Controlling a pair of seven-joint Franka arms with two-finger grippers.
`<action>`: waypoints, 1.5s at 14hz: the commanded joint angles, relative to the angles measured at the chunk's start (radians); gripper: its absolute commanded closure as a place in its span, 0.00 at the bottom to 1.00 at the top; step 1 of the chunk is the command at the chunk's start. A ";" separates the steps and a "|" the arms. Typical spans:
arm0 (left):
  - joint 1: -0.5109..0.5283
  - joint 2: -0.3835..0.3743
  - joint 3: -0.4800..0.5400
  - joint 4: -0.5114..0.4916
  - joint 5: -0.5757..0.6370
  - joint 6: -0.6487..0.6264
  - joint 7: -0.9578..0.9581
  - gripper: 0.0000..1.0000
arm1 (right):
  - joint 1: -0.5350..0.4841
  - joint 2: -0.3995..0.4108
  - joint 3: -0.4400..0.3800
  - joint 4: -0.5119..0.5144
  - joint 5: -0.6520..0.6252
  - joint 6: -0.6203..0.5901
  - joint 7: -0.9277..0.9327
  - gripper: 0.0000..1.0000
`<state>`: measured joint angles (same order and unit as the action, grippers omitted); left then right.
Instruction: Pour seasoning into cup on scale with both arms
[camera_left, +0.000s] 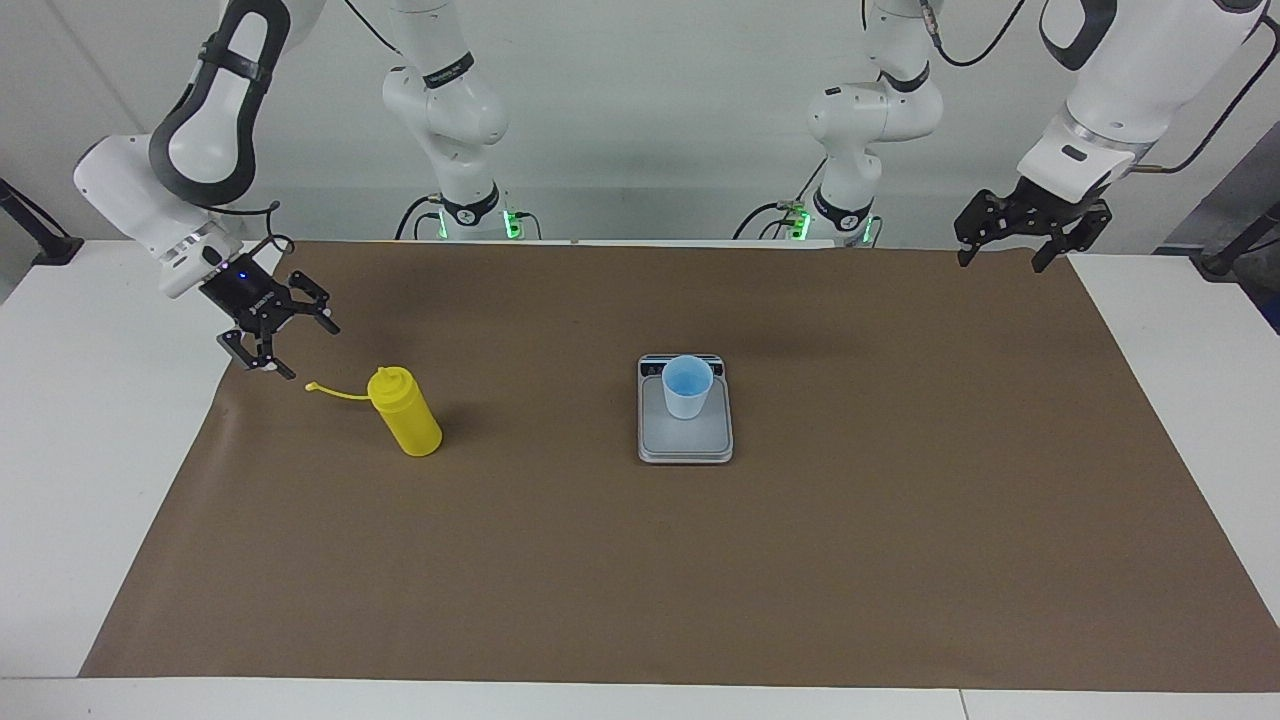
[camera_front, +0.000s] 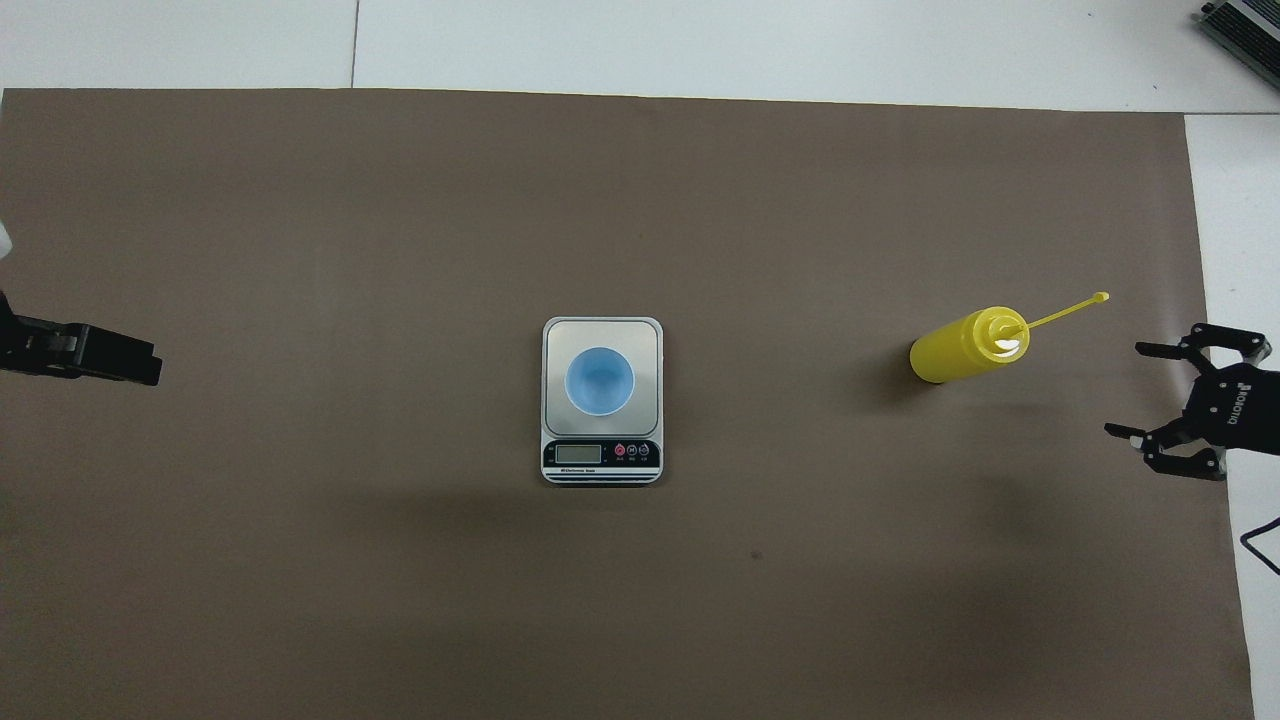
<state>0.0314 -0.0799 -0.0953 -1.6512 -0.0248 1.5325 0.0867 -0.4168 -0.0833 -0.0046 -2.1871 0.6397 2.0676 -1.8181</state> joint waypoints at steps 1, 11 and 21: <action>0.010 -0.015 -0.009 -0.018 0.013 0.006 -0.007 0.00 | 0.052 -0.046 0.012 0.073 -0.159 -0.012 0.326 0.00; 0.010 -0.014 -0.009 -0.018 0.013 0.006 -0.007 0.00 | 0.272 0.011 0.014 0.453 -0.505 -0.225 1.317 0.00; 0.010 -0.015 -0.009 -0.018 0.013 0.006 -0.007 0.00 | 0.406 0.131 0.021 0.742 -0.710 -0.472 1.671 0.00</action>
<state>0.0314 -0.0799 -0.0953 -1.6512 -0.0248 1.5325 0.0867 0.0002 0.0148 0.0102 -1.5138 -0.0607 1.6442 -0.1893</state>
